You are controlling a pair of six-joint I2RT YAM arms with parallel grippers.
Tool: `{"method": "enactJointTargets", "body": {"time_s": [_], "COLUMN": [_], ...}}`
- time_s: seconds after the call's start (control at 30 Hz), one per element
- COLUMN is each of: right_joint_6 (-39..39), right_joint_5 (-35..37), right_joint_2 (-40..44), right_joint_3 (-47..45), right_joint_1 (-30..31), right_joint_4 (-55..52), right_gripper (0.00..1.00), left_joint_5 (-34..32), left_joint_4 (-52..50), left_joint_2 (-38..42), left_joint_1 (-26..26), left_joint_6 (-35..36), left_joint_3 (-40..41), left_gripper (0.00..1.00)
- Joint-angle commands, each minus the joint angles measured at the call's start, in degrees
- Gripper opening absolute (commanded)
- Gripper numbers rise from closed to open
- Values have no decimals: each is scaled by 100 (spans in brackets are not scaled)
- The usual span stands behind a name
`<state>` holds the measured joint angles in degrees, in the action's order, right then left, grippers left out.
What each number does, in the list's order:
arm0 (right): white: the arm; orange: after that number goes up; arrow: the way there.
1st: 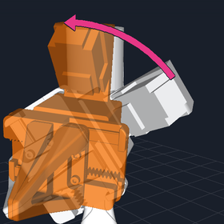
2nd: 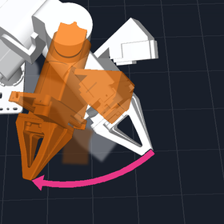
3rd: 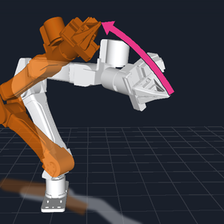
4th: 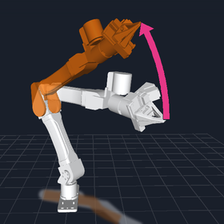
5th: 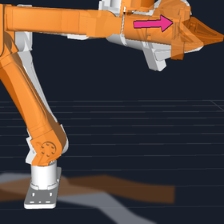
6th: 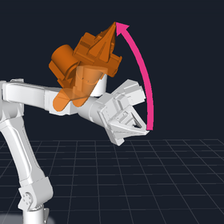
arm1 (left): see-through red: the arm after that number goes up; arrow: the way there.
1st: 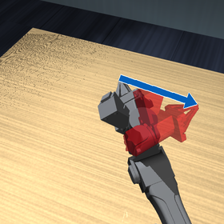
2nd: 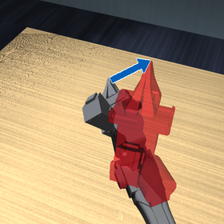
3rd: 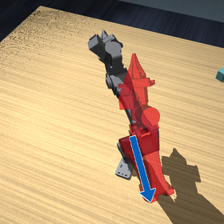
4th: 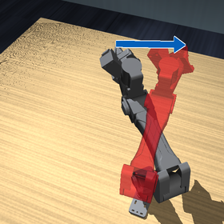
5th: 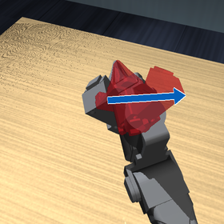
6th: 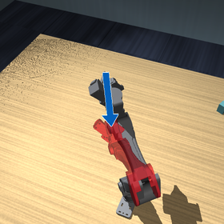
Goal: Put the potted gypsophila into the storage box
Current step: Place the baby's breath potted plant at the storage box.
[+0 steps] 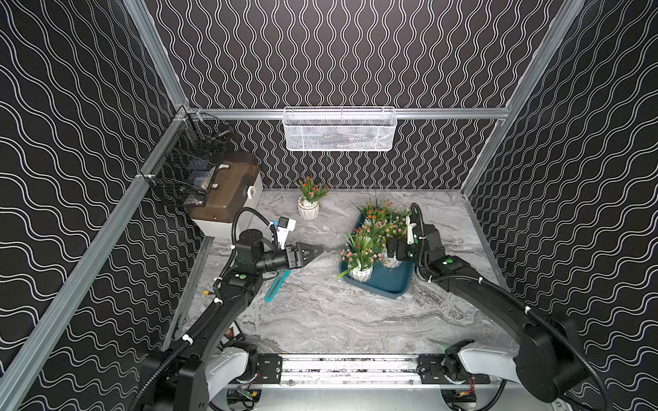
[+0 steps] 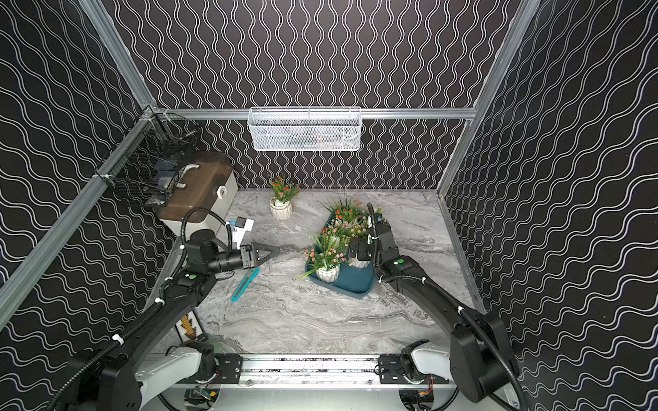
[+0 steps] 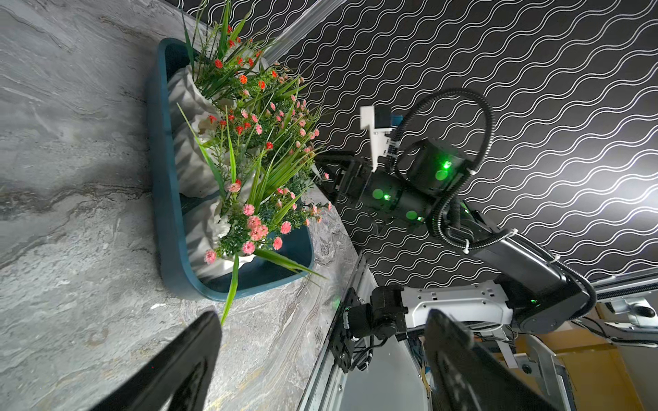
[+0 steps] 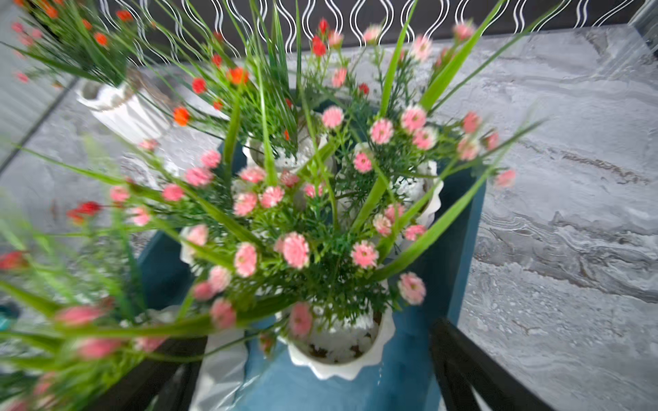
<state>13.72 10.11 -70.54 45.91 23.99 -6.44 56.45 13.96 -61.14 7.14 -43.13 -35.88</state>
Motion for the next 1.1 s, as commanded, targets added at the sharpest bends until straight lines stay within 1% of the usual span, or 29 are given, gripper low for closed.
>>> {"method": "enactJointTargets", "body": {"time_s": [0.0,0.1,0.23,0.33,0.43,0.6,0.73,0.83,1.07], "right_joint_6": [141,84,-38,-76,-149,-229,-151,-156,-312], "right_joint_5": [-145,-420,-1132,-1683,-2023,-1833,-1764,-1708,-1366], "right_joint_2": [254,448,496,236,-279,-932,-1598,-2189,-3526], "right_joint_3": [132,262,475,738,1289,1856,2581,3136,4370], "right_joint_1": [1,1,1,1,85,604,836,993,1316], "right_joint_4": [-402,-560,-564,-554,-931,-852,-913,-1049,-1216], "right_gripper": [99,98,97,95,93,92,92,92,93], "left_joint_5": [-41,-97,-128,-197,-400,-555,-907,-1226,-1101], "left_joint_4": [0,-186,-369,-407,-719,-1097,-1700,-2063,-1817], "left_joint_2": [-11,-44,-92,-68,-72,-83,-111,-201,-277], "left_joint_1": [7,5,7,5,-4,-19,-45,-113,-512], "left_joint_6": [154,237,327,345,431,626,900,961,697], "left_joint_3": [-50,-105,-187,-172,-206,-304,-457,-510,-372], "left_gripper": [92,92,92,92,92,92,92,93,94]}}
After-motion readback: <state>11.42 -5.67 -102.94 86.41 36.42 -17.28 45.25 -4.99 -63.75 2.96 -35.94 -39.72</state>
